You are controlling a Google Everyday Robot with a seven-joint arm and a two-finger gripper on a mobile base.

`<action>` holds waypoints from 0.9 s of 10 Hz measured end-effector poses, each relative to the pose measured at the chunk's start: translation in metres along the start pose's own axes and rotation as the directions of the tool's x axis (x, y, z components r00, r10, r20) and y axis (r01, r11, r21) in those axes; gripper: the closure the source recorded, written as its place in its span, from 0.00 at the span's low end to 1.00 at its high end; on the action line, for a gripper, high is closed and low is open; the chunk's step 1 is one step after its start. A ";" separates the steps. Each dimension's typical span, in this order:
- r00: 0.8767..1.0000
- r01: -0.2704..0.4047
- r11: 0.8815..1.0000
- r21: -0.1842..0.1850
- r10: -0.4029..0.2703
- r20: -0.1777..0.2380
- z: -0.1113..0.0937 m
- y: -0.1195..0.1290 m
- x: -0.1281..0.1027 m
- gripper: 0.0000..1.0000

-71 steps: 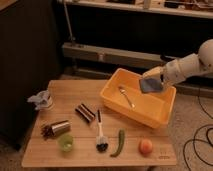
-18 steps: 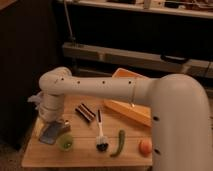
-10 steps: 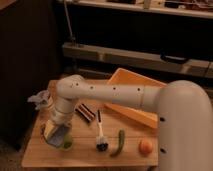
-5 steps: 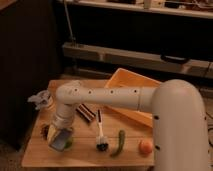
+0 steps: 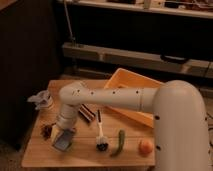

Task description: Place sponge in plastic cup

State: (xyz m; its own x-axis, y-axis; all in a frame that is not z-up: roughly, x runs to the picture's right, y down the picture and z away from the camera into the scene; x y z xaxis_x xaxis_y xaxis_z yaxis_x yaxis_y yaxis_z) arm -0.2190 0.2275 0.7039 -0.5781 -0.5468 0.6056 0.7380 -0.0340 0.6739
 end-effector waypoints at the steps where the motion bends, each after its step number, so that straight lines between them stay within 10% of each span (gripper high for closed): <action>1: 1.000 -0.004 1.000 -0.002 0.004 0.001 0.000 0.002 -0.001 1.00; 3: 1.000 -0.013 1.000 -0.003 0.013 0.001 0.001 0.004 -0.002 0.96; 9: 0.999 -0.036 0.999 0.006 0.037 -0.005 -0.002 0.011 -0.005 0.39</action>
State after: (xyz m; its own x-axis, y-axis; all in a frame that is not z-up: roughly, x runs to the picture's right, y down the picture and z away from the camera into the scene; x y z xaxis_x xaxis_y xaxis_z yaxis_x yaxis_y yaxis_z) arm -0.2070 0.2286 0.7076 -0.5492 -0.5516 0.6278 0.7567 -0.0092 0.6537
